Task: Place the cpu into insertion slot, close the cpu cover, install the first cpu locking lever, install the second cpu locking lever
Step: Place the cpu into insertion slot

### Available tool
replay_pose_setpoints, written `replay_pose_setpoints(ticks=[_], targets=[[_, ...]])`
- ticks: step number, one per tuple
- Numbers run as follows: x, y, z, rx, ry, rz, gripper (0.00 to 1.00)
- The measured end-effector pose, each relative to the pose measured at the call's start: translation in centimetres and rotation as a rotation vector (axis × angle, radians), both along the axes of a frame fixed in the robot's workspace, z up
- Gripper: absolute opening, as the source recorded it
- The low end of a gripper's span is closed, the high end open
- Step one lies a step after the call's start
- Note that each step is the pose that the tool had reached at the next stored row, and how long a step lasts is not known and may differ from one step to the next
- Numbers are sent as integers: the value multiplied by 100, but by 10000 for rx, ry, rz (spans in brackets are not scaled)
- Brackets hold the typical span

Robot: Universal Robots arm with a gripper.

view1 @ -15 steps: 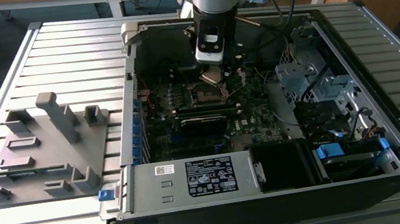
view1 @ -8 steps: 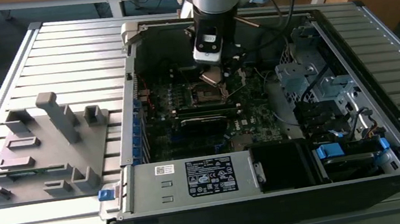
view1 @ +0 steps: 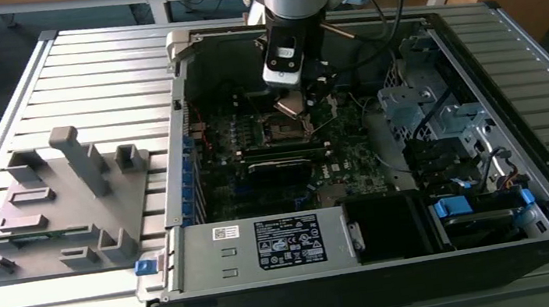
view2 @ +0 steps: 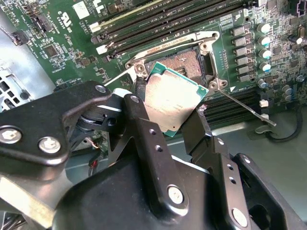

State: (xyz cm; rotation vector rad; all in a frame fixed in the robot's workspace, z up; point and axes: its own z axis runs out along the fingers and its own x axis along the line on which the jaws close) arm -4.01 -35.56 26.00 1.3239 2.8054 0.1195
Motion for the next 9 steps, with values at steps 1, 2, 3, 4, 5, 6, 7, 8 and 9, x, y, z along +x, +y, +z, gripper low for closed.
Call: replay_pose_setpoints(ticks=[1,2,3,4,5,6,7,8,9], targets=[[0,0,0,0,0,-6,54],[0,0,-1,-1,0,-58,54],[0,0,-2,0,-1,-180,54],[0,0,-3,0,-1,-344,54],[0,0,-5,-2,0,-524,54],[0,0,-6,-2,1,-704,54],[0,0,-9,-1,0,-882,54],[0,0,-11,-1,0,-1063,54],[0,0,-12,-1,0,-1258,54]])
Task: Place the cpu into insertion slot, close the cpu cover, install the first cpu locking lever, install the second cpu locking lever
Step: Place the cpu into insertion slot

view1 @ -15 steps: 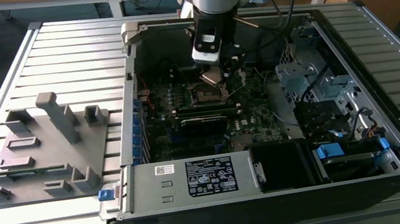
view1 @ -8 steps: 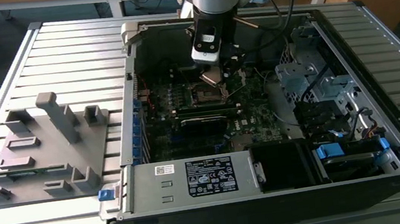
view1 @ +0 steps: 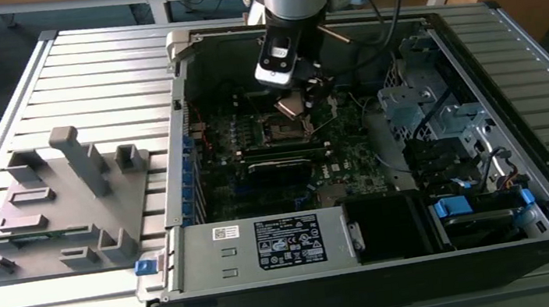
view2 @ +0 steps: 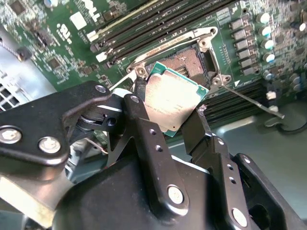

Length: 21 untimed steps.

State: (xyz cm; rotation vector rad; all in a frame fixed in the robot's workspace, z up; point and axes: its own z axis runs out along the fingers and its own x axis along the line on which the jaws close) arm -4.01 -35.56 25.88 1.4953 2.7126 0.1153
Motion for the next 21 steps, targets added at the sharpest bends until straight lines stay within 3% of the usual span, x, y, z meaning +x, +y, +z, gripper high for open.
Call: replay_pose_setpoints(ticks=[3,12,13,15,17,21], targets=[[0,-1,-2,1,1,-367,54],[0,0,-3,1,-1,-496,54],[0,0,-4,2,-1,-621,54],[0,0,-12,1,0,-1781,54],[0,-1,-11,-1,1,-2038,54],[0,0,-13,0,0,-2079,54]])
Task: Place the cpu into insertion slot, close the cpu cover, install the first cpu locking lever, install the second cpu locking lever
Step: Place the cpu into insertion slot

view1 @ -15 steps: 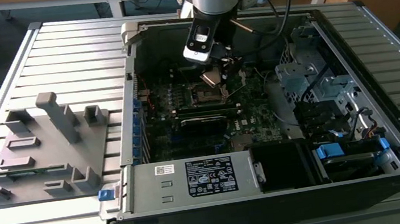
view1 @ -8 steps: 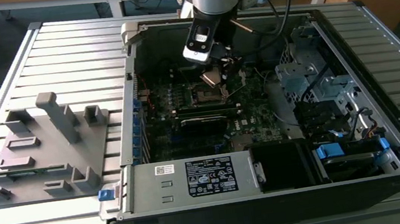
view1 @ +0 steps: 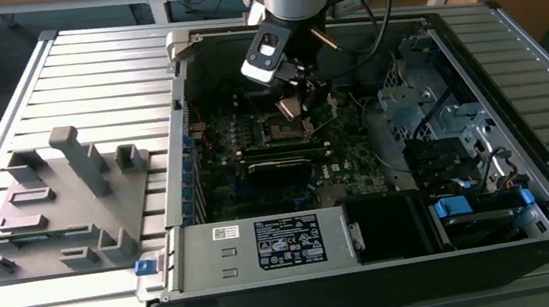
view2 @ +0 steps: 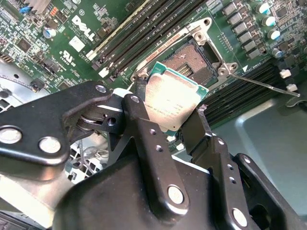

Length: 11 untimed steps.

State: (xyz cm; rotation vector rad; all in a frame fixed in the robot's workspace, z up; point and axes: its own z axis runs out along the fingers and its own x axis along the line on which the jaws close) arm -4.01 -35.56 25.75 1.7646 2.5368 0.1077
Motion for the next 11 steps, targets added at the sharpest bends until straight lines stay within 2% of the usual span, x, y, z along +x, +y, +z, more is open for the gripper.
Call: replay_pose_setpoints(ticks=[3,11], targets=[[0,0,-3,1,0,-301,54],[0,0,-15,0,0,-1688,54]])
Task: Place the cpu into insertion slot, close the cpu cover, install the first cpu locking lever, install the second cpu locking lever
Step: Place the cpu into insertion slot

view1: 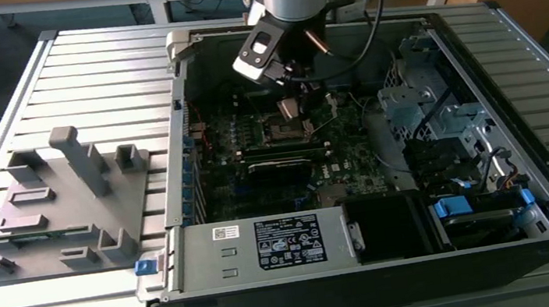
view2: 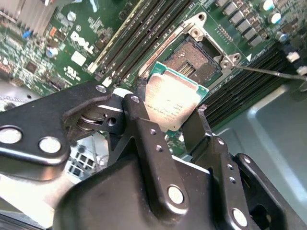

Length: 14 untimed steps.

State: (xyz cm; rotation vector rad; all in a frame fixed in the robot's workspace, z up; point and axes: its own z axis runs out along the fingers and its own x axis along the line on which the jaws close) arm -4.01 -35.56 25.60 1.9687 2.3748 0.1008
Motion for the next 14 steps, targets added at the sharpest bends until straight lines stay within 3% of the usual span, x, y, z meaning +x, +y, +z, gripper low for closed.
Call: replay_pose_setpoints(ticks=[2,14], targets=[[0,-1,0,1,1,-183,54],[0,0,0,0,0,-189,54]])
